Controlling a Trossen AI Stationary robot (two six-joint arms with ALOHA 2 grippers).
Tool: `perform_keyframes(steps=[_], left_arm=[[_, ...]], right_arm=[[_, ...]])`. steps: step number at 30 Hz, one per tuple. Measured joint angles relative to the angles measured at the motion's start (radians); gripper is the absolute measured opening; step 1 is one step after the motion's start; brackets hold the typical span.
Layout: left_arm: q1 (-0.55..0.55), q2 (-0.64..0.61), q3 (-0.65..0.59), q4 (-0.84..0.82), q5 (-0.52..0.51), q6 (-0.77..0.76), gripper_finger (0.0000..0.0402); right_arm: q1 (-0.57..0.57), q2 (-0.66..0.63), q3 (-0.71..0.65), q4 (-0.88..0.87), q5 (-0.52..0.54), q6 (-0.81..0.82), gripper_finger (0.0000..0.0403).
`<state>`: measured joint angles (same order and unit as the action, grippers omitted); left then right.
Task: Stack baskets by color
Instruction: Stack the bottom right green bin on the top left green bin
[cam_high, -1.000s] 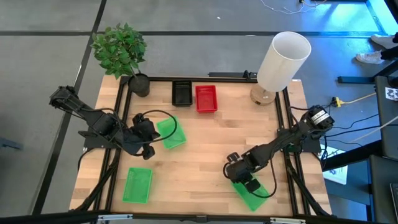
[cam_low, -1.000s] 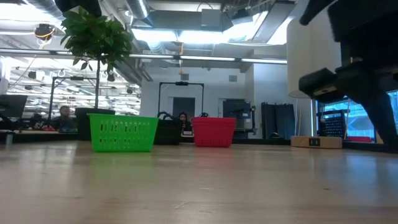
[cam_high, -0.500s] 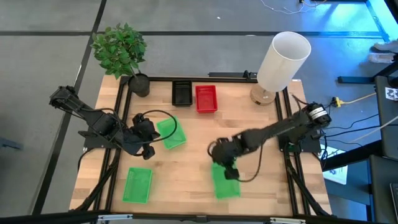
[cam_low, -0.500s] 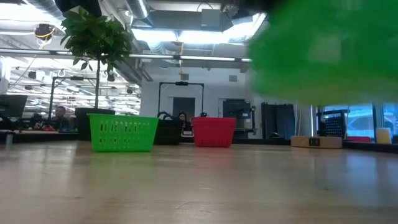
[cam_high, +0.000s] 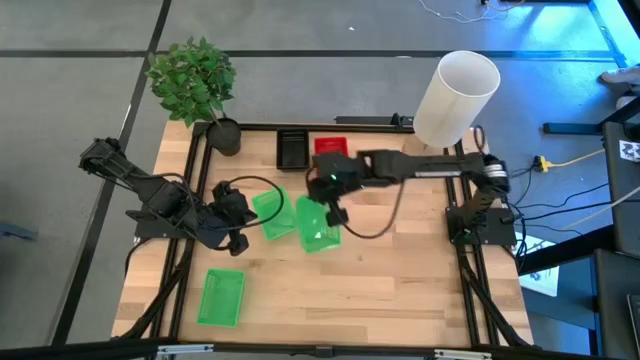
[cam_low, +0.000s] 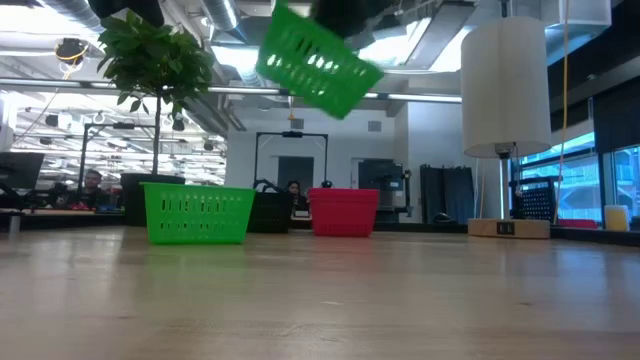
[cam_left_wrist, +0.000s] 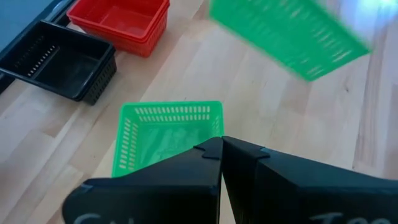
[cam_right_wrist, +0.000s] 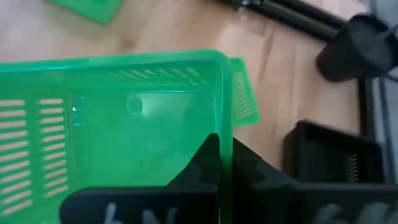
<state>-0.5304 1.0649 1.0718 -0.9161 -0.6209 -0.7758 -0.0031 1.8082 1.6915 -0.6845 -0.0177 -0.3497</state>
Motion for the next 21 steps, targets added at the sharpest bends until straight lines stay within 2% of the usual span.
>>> perform_keyframes(steps=[6, 14, 21], left_arm=[[0.000, -0.021, 0.000, -0.010, -0.037, -0.007, 0.0000], [0.000, -0.100, 0.000, -0.014, -0.130, -0.009, 0.0000], [0.000, -0.144, 0.000, -0.020, -0.156, -0.008, 0.0000]], right_arm=[[-0.082, 0.167, 0.191, -0.002, -0.094, -0.108, 0.0001], [-0.112, 0.393, 0.421, 0.004, -0.221, -0.176, 0.0000], [-0.128, 0.546, 0.535, 0.068, -0.228, -0.238, 0.0000]])
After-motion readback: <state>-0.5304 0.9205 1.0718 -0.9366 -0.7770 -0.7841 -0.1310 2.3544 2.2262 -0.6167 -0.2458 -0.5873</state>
